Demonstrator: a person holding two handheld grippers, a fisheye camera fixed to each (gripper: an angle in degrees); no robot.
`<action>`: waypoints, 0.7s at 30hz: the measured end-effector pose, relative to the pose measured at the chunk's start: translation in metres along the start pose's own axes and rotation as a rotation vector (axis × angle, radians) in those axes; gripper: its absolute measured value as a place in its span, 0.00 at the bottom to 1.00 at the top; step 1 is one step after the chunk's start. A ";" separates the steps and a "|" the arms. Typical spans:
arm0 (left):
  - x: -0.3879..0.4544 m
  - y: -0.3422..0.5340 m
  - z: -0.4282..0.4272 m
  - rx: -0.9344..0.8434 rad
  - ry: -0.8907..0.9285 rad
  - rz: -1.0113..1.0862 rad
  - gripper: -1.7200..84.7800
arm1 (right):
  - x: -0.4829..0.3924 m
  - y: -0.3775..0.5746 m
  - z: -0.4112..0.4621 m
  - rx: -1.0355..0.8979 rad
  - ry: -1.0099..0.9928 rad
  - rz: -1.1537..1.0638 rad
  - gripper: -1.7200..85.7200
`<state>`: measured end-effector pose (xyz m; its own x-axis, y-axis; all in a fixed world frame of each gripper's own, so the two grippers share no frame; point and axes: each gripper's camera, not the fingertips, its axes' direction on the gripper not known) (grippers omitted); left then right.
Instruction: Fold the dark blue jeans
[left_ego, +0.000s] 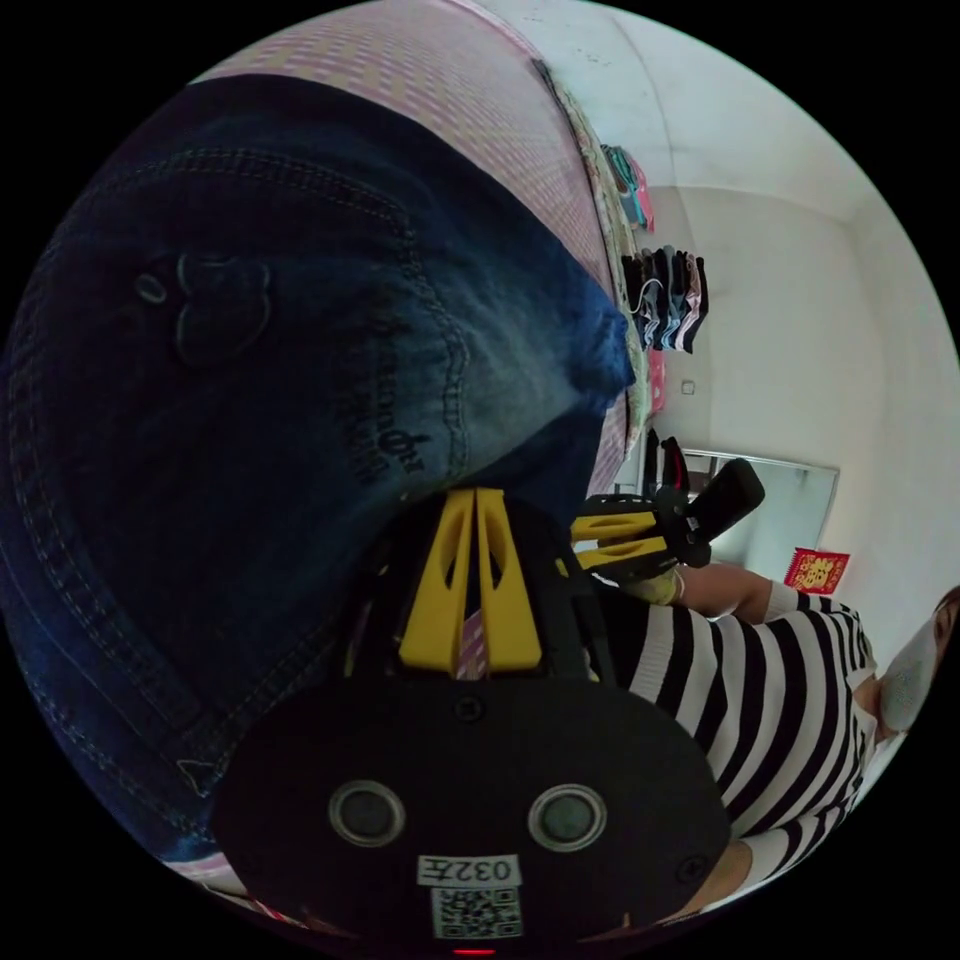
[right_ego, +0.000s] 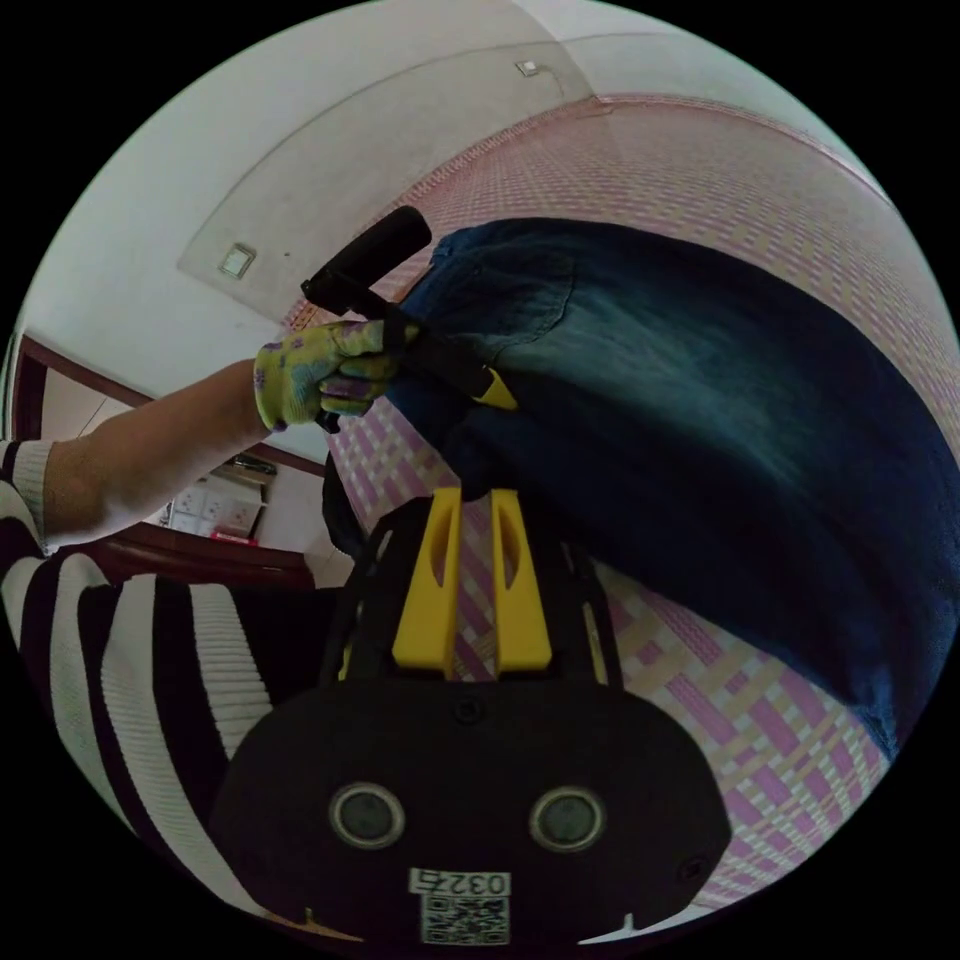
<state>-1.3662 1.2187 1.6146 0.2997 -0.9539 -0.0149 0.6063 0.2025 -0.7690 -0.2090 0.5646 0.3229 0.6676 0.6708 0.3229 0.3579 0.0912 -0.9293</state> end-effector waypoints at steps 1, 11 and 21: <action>0.001 0.001 0.000 0.001 0.002 0.006 0.01 | 0.000 -0.001 0.003 -0.002 0.009 0.008 0.03; 0.001 0.013 0.007 0.007 0.037 0.030 0.01 | -0.028 -0.009 0.011 -0.140 0.095 -0.154 0.01; -0.008 0.100 -0.036 0.437 -0.090 -0.016 0.01 | -0.013 0.011 0.046 -0.392 -0.149 -0.161 0.01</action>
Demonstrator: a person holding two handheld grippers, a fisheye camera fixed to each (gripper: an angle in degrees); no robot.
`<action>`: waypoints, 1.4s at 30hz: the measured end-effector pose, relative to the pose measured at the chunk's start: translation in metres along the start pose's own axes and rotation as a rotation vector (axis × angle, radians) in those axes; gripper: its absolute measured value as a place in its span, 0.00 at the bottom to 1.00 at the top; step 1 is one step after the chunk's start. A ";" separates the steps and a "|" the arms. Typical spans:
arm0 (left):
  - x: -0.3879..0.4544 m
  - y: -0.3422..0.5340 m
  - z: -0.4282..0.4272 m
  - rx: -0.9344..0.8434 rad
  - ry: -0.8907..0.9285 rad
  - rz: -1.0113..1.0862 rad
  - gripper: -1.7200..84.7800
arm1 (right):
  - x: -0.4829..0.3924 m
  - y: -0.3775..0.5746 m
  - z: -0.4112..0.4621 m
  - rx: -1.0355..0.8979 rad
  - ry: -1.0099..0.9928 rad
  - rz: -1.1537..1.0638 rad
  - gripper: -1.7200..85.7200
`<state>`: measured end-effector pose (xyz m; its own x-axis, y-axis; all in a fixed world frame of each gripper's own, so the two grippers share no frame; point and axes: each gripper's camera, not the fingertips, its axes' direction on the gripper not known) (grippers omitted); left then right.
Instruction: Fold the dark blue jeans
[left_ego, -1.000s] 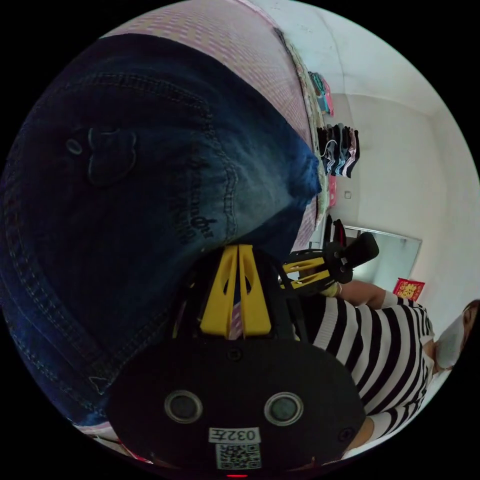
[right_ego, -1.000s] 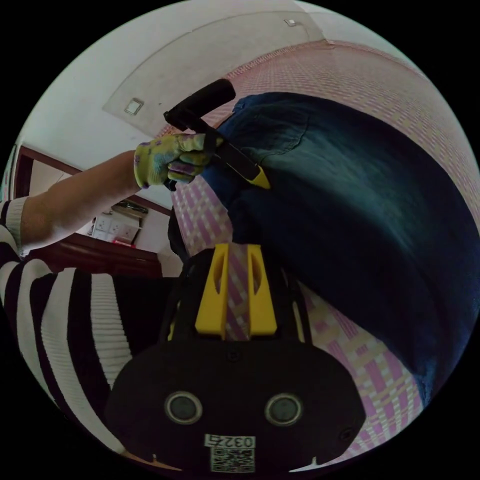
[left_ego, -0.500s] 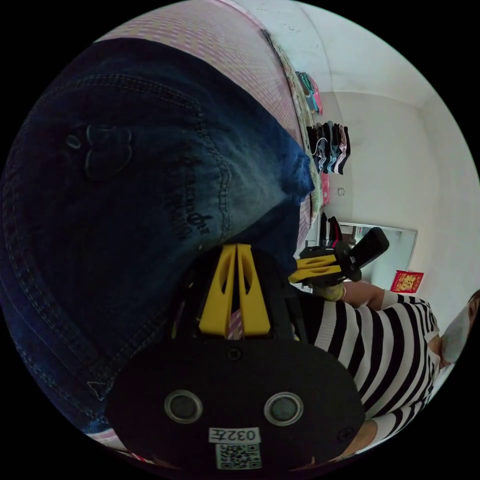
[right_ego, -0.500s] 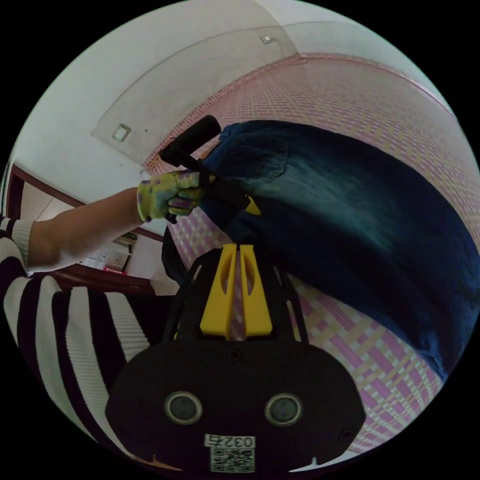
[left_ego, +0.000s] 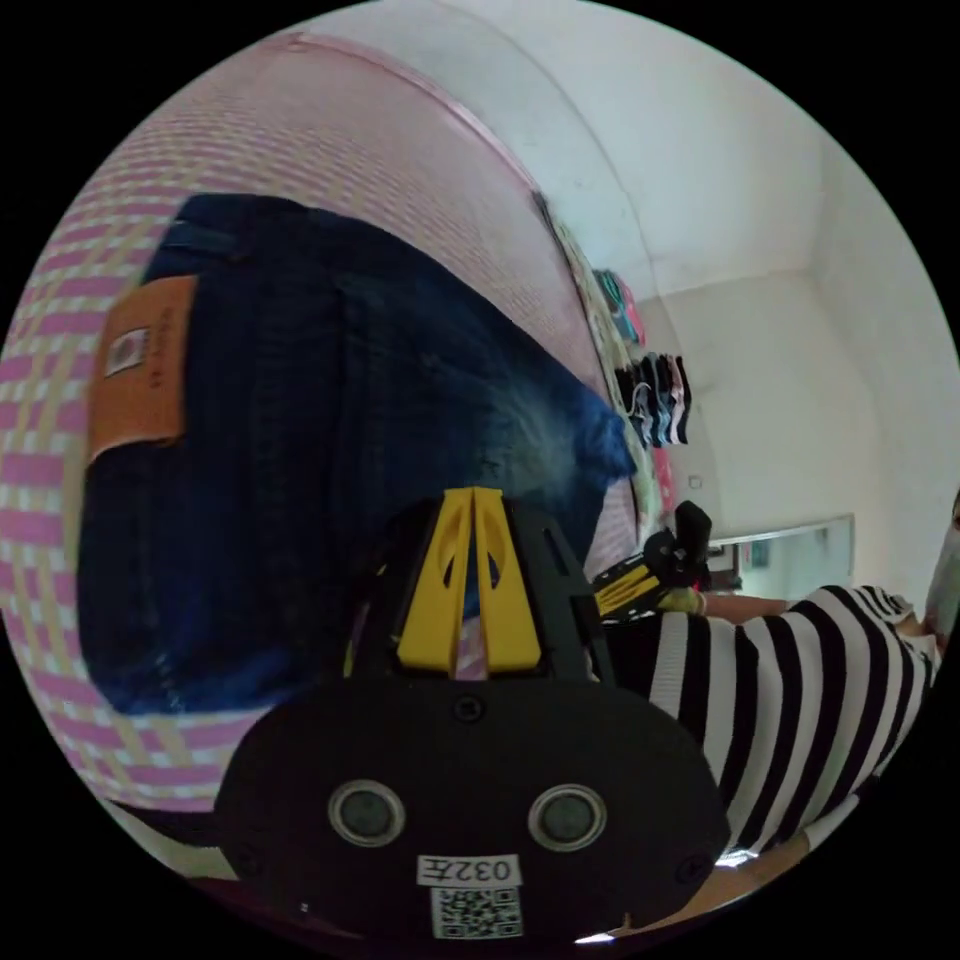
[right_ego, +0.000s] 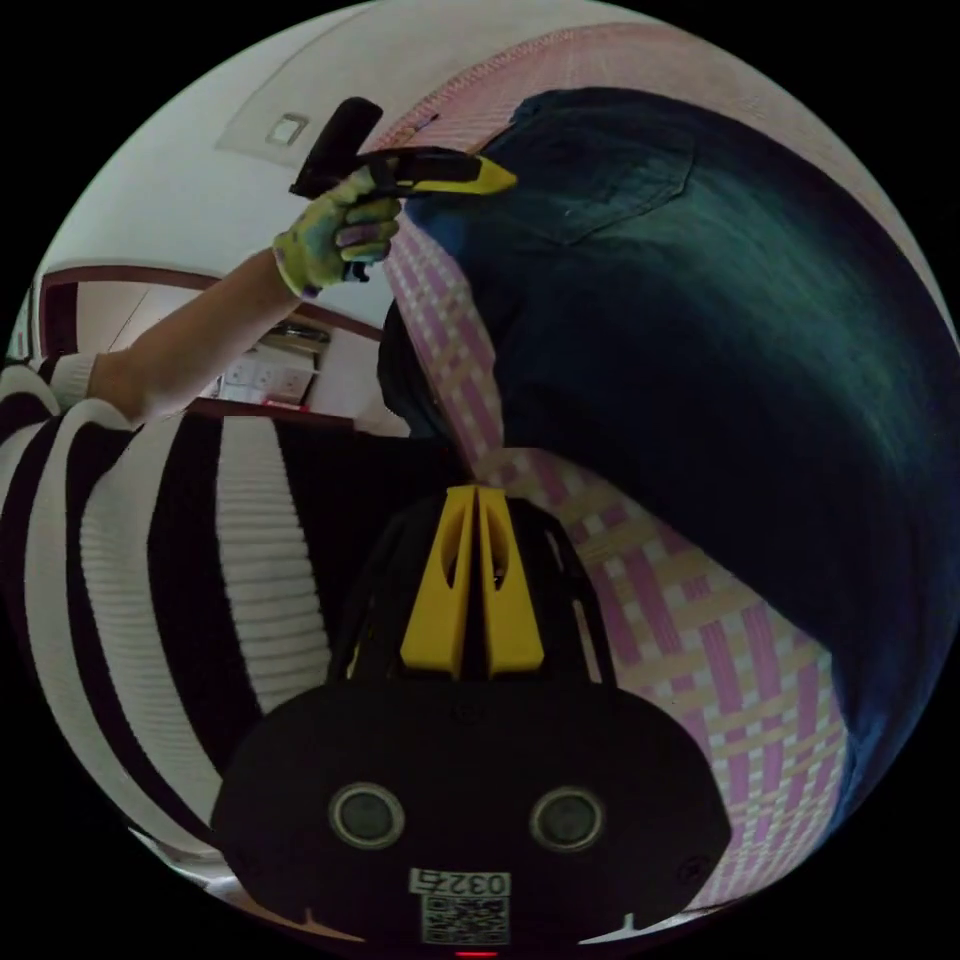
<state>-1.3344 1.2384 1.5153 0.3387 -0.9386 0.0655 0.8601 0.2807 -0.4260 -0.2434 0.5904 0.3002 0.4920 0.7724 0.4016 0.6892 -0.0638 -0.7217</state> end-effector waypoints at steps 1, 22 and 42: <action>-0.005 0.011 -0.006 0.020 -0.039 -0.016 0.01 | -0.003 0.004 -0.005 0.026 0.014 -0.002 0.01; 0.009 -0.014 -0.001 0.160 -0.302 0.019 0.01 | 0.033 0.012 -0.076 0.380 0.111 0.274 0.01; 0.026 0.021 0.137 -0.370 -0.174 0.044 0.01 | 0.113 0.160 -0.150 0.668 0.083 0.635 0.01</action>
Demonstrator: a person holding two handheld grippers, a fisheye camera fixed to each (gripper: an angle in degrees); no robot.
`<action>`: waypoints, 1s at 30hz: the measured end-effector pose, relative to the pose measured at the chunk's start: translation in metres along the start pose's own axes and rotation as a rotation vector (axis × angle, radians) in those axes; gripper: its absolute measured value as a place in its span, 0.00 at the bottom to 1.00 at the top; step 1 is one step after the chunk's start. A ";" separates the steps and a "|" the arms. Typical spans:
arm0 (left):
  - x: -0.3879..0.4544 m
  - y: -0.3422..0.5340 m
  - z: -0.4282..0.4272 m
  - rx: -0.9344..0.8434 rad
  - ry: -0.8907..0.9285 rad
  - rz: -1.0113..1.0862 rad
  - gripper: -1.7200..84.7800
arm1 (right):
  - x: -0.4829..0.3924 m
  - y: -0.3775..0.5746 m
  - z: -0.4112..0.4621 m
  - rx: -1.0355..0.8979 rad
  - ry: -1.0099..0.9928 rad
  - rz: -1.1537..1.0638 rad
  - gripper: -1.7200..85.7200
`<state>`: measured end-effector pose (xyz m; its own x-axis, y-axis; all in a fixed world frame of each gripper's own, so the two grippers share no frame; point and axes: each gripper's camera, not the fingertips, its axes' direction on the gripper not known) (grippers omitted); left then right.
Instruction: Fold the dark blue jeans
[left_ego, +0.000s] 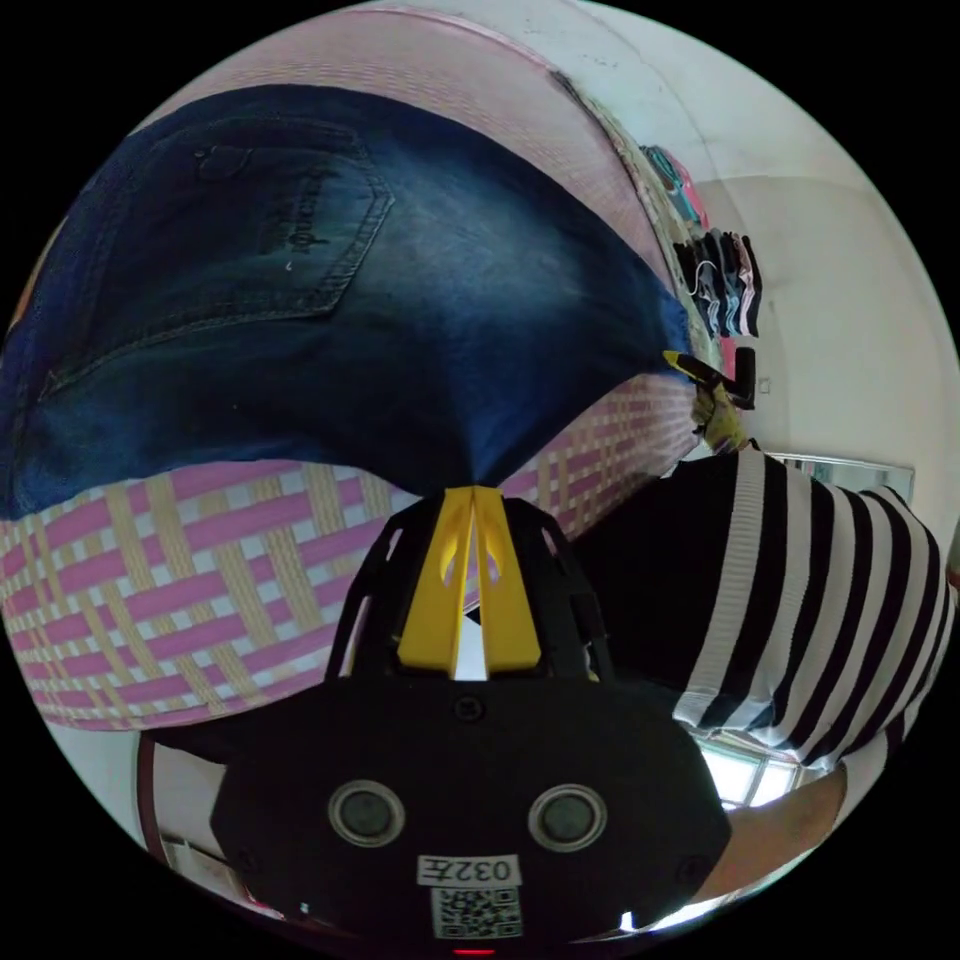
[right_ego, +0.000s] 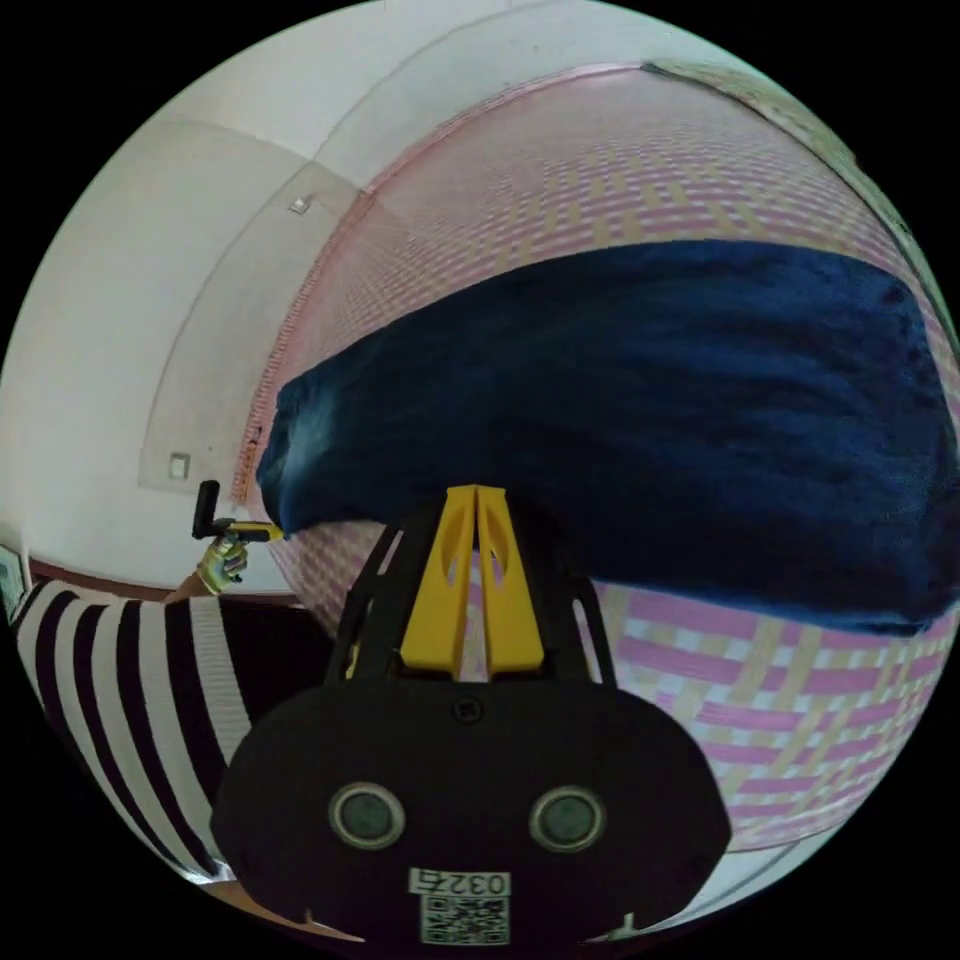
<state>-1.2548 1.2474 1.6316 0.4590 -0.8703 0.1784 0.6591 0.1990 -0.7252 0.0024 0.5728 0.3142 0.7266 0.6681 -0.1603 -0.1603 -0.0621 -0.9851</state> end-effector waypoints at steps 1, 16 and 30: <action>0.001 0.001 -0.003 0.018 0.009 -0.001 0.01 | 0.010 0.010 -0.019 0.065 0.006 0.039 0.01; 0.103 -0.138 0.088 -0.048 0.256 0.252 0.01 | 0.161 0.135 -0.153 0.528 -0.141 0.645 0.13; 0.200 -0.251 0.183 -0.342 0.226 0.429 0.01 | 0.171 0.140 -0.144 0.593 -0.319 0.679 0.08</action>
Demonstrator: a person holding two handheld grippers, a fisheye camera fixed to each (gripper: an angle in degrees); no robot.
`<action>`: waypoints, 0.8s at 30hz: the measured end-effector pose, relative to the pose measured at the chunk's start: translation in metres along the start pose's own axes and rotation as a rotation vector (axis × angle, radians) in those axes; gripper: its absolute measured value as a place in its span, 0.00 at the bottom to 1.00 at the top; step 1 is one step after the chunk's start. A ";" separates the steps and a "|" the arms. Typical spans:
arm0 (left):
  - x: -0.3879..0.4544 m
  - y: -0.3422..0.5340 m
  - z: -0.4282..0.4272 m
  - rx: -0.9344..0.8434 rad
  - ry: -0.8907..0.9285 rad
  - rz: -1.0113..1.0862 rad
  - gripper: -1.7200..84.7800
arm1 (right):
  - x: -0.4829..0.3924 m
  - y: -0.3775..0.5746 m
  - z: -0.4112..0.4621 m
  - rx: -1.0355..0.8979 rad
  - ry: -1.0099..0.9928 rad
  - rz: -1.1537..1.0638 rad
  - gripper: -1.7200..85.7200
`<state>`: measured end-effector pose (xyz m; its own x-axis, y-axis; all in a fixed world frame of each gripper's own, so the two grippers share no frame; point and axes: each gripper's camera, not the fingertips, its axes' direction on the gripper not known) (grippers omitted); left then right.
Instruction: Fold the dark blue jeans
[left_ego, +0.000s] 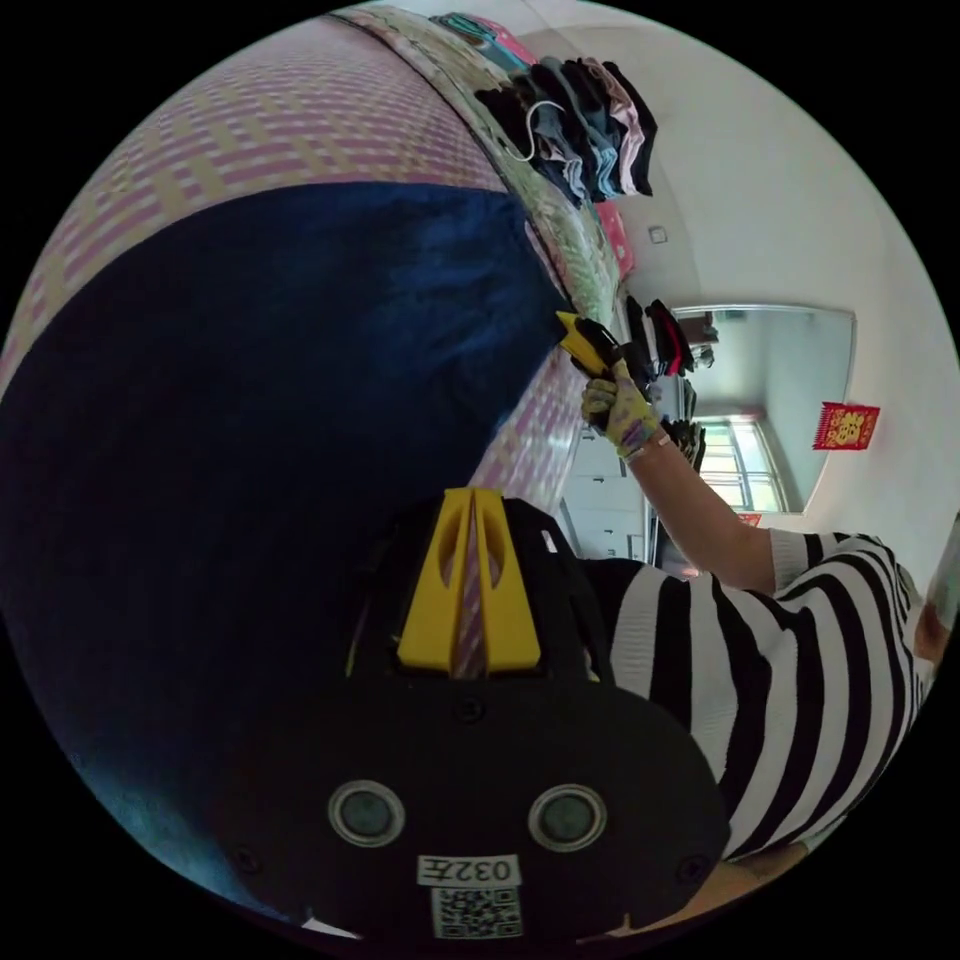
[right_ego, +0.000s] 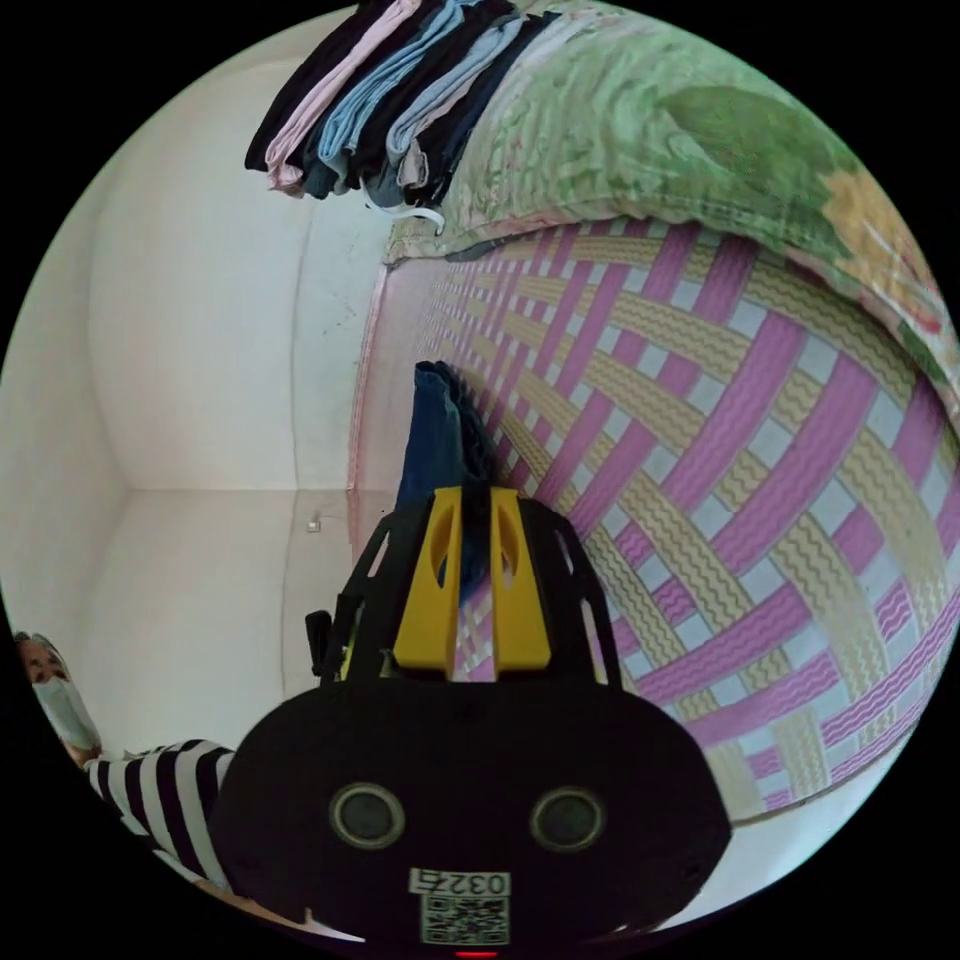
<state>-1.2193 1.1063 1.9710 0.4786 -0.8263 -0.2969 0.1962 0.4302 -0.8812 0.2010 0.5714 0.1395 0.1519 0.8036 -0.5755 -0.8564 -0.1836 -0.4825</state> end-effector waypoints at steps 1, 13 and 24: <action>0.000 -0.002 0.003 -0.011 0.004 -0.005 0.01 | -0.003 0.000 -0.003 0.007 0.008 -0.014 0.07; -0.008 0.007 -0.012 -0.028 -0.035 -0.014 0.01 | -0.060 0.000 -0.007 -0.002 0.153 -0.166 0.07; -0.022 0.118 -0.125 0.425 0.043 -0.118 0.01 | -0.277 0.051 0.115 -0.201 0.309 -0.844 0.07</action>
<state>-1.3140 1.1300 1.8277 0.3978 -0.8891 -0.2263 0.5858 0.4360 -0.6832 0.0582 0.4040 0.3500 0.8370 0.5345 -0.1173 -0.3042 0.2763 -0.9117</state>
